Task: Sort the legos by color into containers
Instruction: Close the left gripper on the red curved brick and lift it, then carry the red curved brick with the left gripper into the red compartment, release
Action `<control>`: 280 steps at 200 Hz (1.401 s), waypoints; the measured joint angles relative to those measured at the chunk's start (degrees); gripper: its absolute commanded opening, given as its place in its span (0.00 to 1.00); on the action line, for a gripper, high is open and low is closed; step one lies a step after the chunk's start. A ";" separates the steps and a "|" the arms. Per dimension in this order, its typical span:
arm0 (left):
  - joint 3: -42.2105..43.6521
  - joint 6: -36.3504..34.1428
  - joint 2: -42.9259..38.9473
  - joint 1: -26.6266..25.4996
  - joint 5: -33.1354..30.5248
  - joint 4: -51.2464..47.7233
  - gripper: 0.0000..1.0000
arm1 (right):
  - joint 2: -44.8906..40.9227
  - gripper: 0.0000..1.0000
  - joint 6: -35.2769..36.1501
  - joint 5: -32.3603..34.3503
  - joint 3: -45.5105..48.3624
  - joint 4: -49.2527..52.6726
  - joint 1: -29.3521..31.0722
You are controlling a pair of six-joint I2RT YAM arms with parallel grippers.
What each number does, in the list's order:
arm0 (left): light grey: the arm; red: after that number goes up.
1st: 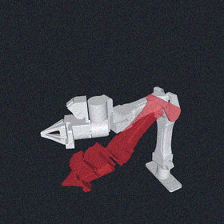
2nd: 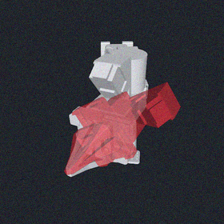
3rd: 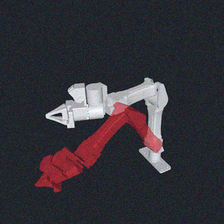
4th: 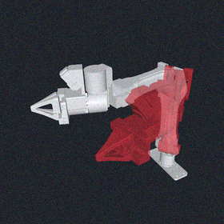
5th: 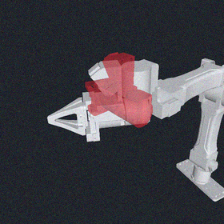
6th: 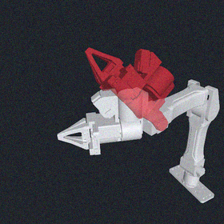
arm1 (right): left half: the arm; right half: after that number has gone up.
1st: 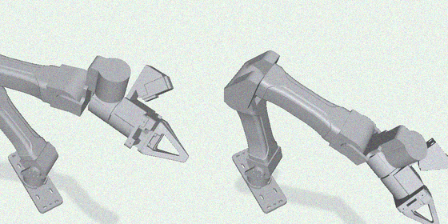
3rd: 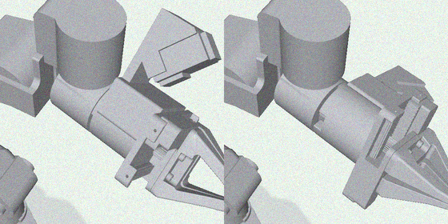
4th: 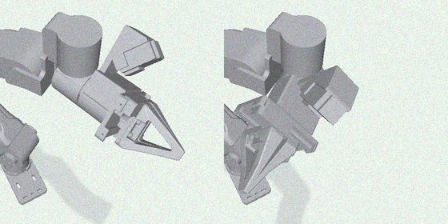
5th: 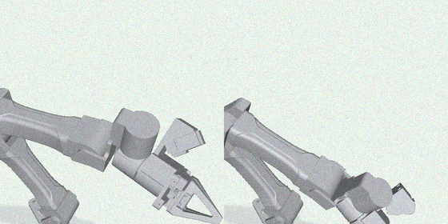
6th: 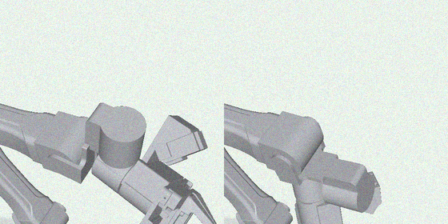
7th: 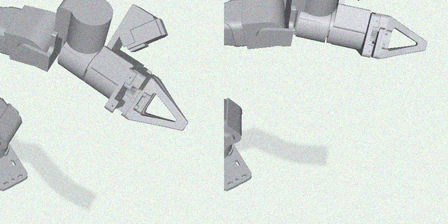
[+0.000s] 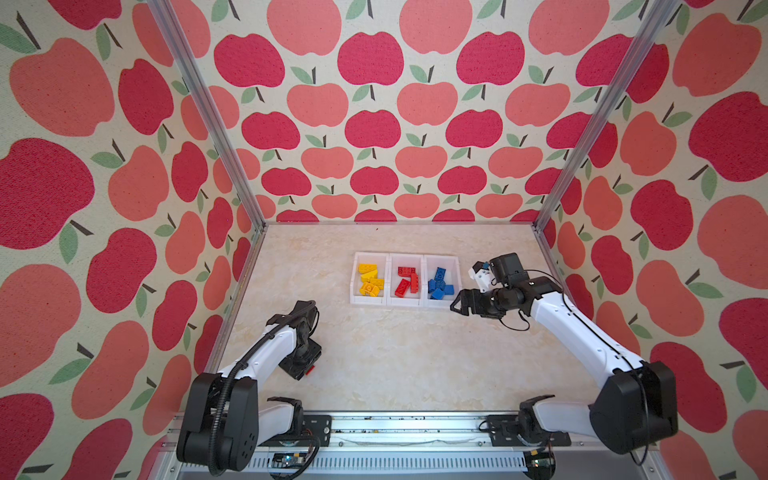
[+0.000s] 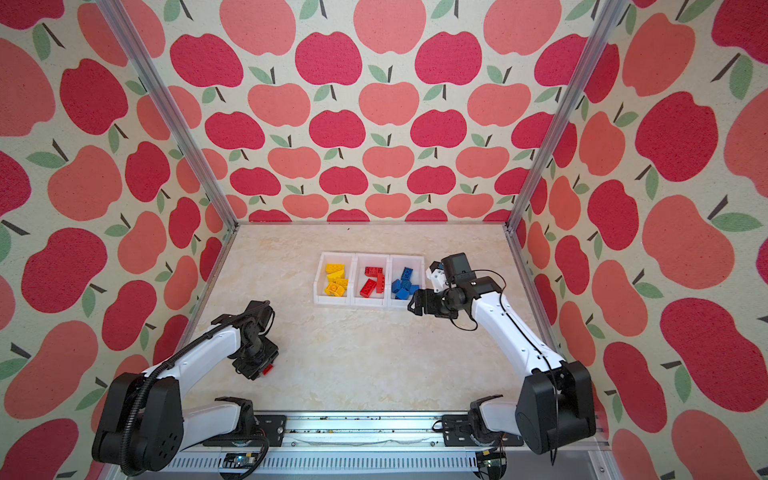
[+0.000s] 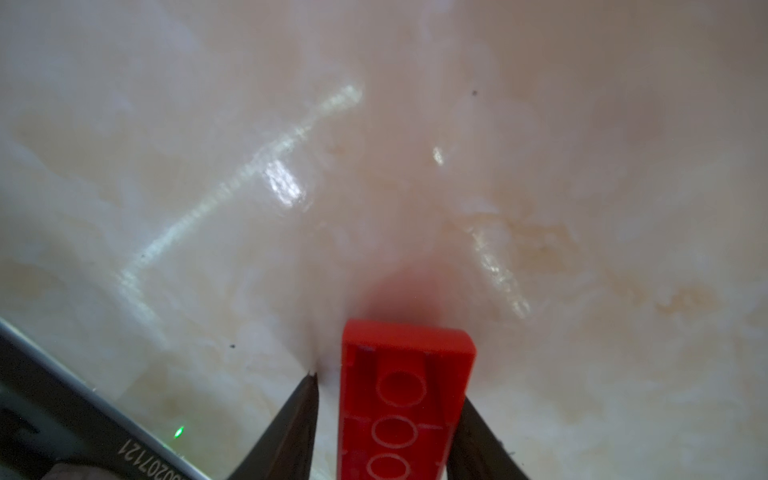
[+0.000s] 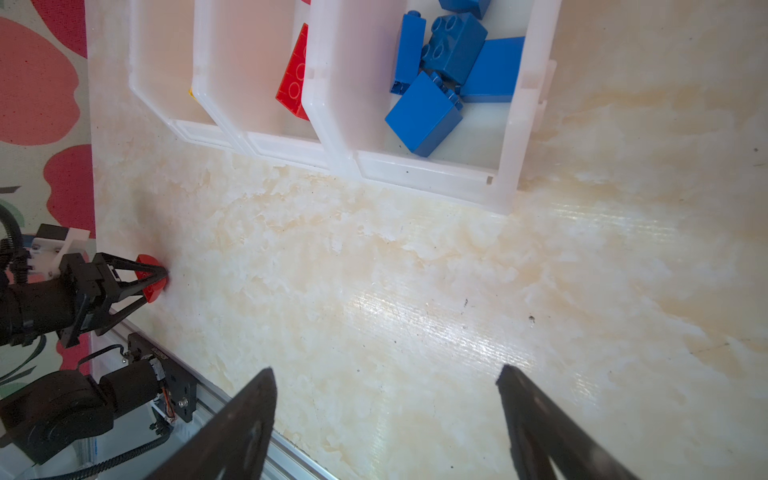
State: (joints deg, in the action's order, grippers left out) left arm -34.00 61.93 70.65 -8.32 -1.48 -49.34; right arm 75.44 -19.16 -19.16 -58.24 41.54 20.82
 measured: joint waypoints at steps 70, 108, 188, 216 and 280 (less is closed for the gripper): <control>-6.86 -1.86 0.02 -3.23 -1.40 -1.62 0.28 | 0.48 0.86 -0.22 -0.02 -0.04 -0.09 0.00; -16.61 -4.04 3.87 -10.14 -4.02 -2.03 0.26 | 0.48 0.86 -0.68 0.00 -0.04 -0.46 0.00; -37.86 -13.92 16.13 -21.79 -8.24 -0.94 0.24 | -0.81 0.86 -1.36 0.20 1.01 -1.05 0.00; -44.35 -18.36 21.07 -24.81 -8.17 0.39 0.23 | -1.38 0.86 -1.57 0.22 1.11 -1.07 0.00; -56.54 -27.58 33.31 -28.26 -3.41 4.44 0.22 | -1.81 0.86 -1.99 0.46 1.27 -1.07 0.00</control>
State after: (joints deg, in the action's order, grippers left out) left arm -90.54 34.35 103.96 -36.58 -4.89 -44.91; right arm 73.63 -21.15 -18.70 -56.97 40.47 20.82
